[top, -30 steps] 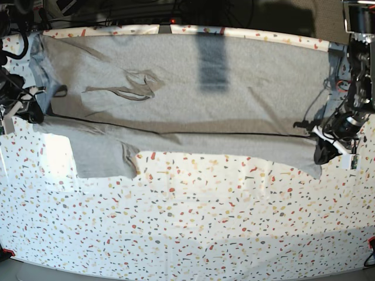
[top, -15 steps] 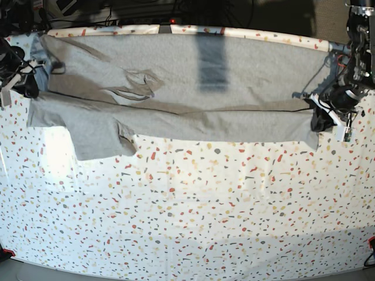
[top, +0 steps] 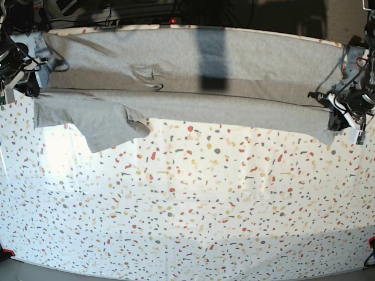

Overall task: Fold the T-shirt properly
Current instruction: 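Lay the hem over the shirt body and release both grippers, then grasp the folded side edge with the right gripper and fold it inward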

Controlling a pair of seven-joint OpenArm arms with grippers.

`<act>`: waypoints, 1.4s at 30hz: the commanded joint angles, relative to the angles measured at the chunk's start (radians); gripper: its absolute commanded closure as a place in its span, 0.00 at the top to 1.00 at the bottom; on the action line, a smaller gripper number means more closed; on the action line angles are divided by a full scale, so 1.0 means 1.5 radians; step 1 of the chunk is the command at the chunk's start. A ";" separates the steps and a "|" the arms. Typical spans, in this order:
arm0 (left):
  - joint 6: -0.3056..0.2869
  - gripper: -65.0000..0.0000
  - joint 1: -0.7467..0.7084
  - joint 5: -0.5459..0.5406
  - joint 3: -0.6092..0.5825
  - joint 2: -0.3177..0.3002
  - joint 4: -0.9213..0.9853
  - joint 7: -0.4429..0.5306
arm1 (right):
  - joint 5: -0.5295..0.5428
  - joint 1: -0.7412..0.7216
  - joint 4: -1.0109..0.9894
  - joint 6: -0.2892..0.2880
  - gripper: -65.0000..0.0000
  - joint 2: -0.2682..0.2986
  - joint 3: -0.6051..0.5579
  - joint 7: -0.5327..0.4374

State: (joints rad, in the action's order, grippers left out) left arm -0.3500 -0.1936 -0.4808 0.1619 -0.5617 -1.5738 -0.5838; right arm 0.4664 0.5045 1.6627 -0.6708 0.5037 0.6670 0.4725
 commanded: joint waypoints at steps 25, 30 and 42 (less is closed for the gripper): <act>0.038 0.52 -0.034 0.025 0.006 -0.013 -0.012 0.075 | 0.157 -0.054 0.011 0.001 0.50 0.013 -0.004 0.046; 0.037 0.52 -0.033 -0.023 0.006 0.002 -0.012 0.114 | 0.181 -0.177 0.010 0.015 0.50 0.001 -0.083 0.189; 0.034 0.52 -0.036 -0.021 0.006 0.068 -0.012 0.108 | -0.022 -0.425 -0.113 0.109 0.50 -0.020 -0.332 0.223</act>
State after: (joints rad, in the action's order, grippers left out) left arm -0.2977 -0.2523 -0.5072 0.1631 -0.4423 -1.5738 -0.4477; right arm 0.4244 -0.1066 1.4723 -0.5079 0.4561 0.1600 0.8314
